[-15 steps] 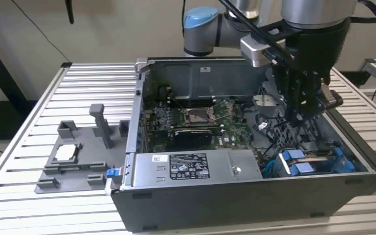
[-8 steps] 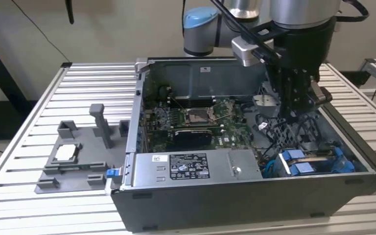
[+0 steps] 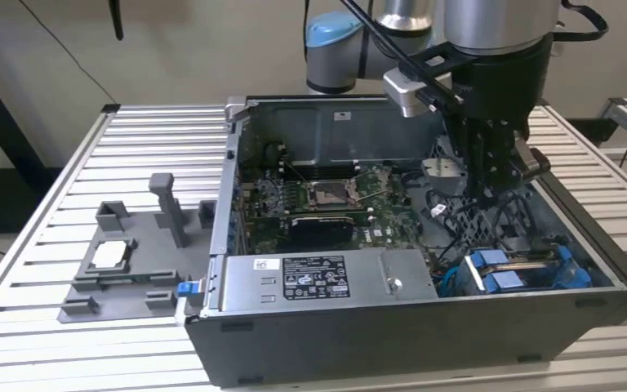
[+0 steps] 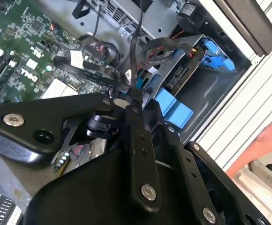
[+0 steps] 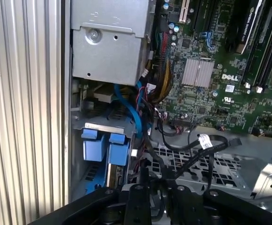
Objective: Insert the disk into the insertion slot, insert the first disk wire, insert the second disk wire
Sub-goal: 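Insert the second disk wire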
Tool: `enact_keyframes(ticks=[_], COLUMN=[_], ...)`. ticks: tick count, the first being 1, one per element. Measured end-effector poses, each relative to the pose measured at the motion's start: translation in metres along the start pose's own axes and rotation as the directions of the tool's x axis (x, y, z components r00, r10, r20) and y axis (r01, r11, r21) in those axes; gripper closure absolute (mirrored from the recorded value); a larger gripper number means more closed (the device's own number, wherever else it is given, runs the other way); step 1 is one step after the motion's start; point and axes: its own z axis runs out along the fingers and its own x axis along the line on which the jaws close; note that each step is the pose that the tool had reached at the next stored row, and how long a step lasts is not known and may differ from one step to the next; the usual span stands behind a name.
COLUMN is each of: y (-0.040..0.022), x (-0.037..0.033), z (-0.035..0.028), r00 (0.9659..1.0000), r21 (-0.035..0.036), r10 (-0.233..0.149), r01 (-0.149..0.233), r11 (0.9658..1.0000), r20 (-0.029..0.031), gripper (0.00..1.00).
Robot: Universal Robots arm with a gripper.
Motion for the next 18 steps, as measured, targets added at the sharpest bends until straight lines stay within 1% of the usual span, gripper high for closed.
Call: enact_keyframes(ticks=[4,8,11,12,18], y=[0.0029,0.004,0.0043,0.0043,0.0044], x=[-0.0004,-0.0006,-0.0007,-0.0007,-0.0006], z=[0.0007,0.001,0.0013,0.0014,0.0016], r00=[1.0,1.0,1.0,1.0,1.0], r21=[0.004,0.0073,0.0081,0.0082,0.0081], r10=[0.003,0.005,0.005,0.005,0.005], r01=[-0.003,-0.005,-0.005,-0.005,-0.005], r11=[1.0,1.0,1.0,1.0,1.0], r20=[-0.0017,-0.0026,-0.0029,-0.003,-0.0039], gripper=[0.74,0.74,0.76,0.84,0.84])
